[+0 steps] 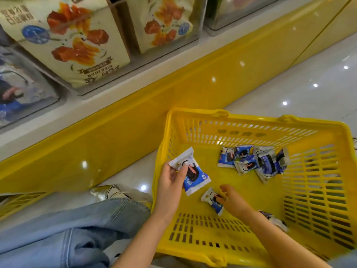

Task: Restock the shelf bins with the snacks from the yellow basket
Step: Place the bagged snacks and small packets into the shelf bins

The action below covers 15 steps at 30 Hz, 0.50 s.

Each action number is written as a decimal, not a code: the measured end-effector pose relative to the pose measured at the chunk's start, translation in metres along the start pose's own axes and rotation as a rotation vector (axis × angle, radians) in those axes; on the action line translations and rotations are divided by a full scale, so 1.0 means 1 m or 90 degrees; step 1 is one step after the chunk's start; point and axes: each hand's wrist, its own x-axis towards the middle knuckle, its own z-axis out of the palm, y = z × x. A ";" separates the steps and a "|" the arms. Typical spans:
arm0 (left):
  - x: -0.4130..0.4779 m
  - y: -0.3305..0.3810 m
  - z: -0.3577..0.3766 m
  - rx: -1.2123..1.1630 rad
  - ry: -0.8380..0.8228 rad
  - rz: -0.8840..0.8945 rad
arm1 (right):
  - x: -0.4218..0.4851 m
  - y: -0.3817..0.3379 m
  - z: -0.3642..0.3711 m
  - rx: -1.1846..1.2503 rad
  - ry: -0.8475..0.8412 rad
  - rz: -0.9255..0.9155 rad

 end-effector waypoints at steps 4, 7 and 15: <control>0.002 -0.002 0.002 0.022 -0.012 -0.010 | 0.013 0.010 0.019 -0.073 -0.047 -0.017; 0.002 -0.001 0.005 0.019 -0.014 -0.010 | 0.018 0.009 0.024 -0.107 -0.046 -0.007; -0.011 0.001 0.004 0.001 -0.041 -0.032 | 0.004 -0.017 0.002 -0.037 -0.024 -0.068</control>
